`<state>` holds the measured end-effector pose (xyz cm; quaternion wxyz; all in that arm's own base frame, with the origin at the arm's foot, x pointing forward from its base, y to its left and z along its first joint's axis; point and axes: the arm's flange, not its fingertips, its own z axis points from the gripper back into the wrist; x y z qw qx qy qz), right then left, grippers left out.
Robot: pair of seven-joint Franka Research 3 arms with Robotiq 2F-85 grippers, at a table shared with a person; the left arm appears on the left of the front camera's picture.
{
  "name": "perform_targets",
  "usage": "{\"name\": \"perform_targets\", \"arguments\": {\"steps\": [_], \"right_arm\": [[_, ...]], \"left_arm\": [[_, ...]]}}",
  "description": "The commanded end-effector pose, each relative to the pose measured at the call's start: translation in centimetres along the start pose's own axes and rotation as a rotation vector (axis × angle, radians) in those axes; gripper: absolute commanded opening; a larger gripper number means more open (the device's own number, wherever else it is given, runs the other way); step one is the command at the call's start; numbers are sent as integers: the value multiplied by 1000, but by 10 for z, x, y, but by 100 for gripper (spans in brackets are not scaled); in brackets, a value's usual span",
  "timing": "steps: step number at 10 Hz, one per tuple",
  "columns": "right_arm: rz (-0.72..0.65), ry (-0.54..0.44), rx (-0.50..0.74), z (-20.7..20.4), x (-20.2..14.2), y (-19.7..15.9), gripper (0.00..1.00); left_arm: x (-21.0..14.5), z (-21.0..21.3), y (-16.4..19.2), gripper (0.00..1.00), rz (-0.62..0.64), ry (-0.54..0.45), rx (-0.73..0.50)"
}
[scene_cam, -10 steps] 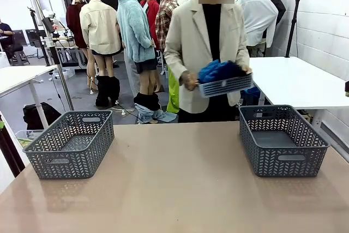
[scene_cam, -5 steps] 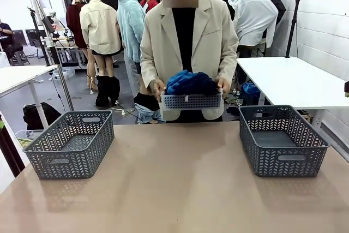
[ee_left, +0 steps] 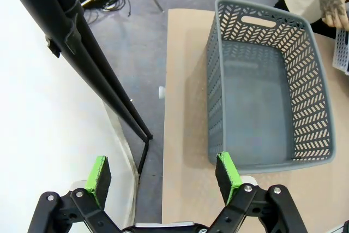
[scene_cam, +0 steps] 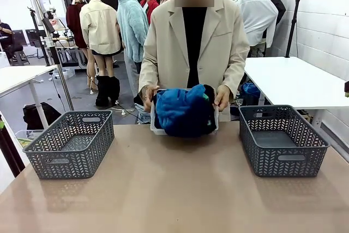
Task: Sort the tops and bottoms.
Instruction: Lift clothes from the center of the table with your left hand.
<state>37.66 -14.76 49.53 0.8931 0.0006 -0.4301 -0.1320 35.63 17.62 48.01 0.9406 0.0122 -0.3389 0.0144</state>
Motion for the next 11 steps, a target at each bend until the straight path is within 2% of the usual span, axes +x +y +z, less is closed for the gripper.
{"name": "perform_targets", "arguments": {"steps": [1,11], "right_arm": [[-7,8,2,1,-1,1,100],[-7,8,2,1,-1,1,100]], "left_arm": [[-1,1,2,100,0,-1,5],[-1,1,2,100,0,-1,5]]}}
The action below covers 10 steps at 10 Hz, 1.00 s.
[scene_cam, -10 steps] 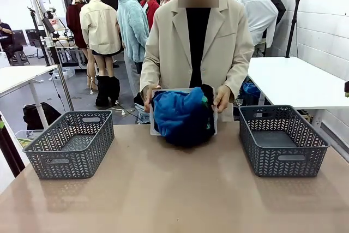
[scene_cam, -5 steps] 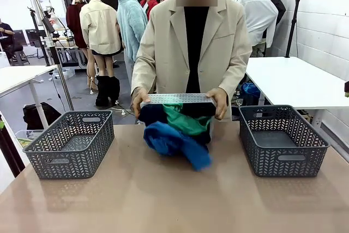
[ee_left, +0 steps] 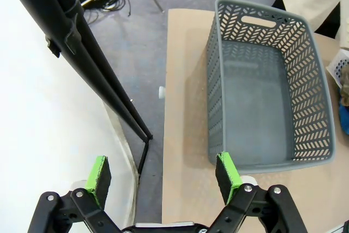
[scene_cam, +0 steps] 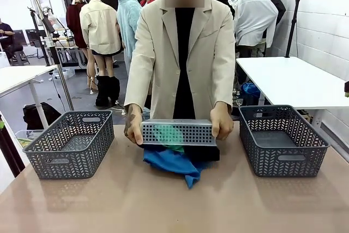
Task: Sort the tops and bottoms.
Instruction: Lift clothes from the center of the table with your left hand.
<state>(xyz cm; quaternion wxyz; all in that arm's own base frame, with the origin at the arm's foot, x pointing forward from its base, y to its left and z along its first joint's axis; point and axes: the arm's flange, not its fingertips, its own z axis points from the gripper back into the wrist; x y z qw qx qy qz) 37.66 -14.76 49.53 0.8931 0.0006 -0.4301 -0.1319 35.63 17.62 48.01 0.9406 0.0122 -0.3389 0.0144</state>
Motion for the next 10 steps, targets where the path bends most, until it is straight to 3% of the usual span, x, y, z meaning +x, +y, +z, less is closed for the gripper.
{"name": "perform_targets", "arguments": {"steps": [1,10], "right_arm": [[-7,8,2,1,-1,1,100],[-7,8,2,1,-1,1,100]], "left_arm": [[-1,1,2,100,0,-1,4],[-1,1,2,100,0,-1,4]]}}
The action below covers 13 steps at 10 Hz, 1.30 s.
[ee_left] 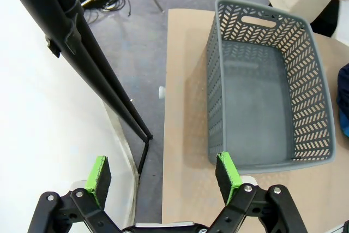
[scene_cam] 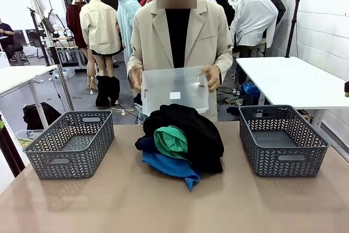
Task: Sort the tops and bottoms.
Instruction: Lift clothes from the center of the table with your left hand.
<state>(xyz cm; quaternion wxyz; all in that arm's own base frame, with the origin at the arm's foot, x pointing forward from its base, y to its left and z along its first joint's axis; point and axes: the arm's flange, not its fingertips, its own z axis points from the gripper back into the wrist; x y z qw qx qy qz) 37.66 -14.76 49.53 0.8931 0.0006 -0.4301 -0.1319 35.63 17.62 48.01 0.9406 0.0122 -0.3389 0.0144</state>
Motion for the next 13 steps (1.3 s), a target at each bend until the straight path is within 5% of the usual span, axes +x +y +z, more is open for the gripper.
{"name": "perform_targets", "arguments": {"steps": [1,13], "right_arm": [[-7,8,2,1,-1,1,100],[-7,8,2,1,-1,1,100]], "left_arm": [[-1,1,2,100,0,-1,4],[-1,1,2,100,0,-1,4]]}}
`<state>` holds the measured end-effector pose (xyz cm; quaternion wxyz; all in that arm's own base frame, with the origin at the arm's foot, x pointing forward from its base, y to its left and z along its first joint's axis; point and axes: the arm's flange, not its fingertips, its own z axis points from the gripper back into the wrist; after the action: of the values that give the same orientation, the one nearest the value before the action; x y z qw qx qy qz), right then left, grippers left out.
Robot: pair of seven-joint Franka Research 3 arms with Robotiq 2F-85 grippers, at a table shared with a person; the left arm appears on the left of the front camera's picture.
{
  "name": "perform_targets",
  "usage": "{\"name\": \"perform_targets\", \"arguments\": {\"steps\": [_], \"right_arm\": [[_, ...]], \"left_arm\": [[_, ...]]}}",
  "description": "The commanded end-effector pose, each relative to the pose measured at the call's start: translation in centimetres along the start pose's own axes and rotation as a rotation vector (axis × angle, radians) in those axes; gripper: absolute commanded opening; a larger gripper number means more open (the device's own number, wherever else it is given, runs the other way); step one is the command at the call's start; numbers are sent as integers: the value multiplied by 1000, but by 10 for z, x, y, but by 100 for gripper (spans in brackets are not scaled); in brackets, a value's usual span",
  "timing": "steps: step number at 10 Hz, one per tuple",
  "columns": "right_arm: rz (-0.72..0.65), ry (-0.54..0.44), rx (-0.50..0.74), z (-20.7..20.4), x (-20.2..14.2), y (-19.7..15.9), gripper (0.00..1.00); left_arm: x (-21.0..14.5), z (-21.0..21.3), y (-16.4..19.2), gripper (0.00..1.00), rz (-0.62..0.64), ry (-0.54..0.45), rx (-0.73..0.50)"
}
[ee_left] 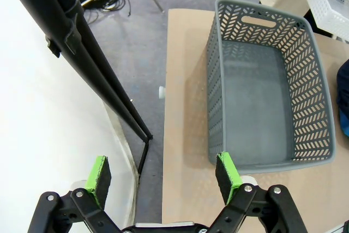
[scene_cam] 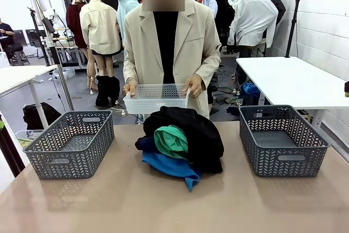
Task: Sort the tops and bottoms.
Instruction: Lift clothes from the center of the table with your left hand.
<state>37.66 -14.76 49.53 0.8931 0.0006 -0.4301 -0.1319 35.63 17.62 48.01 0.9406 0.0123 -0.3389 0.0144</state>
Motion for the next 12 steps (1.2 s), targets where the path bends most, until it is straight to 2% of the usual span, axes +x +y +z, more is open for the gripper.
{"name": "perform_targets", "arguments": {"steps": [1,12], "right_arm": [[-7,8,2,1,-1,1,100],[-7,8,2,1,-1,1,100]], "left_arm": [[-1,1,2,100,0,-1,4],[-1,1,2,100,0,-1,4]]}}
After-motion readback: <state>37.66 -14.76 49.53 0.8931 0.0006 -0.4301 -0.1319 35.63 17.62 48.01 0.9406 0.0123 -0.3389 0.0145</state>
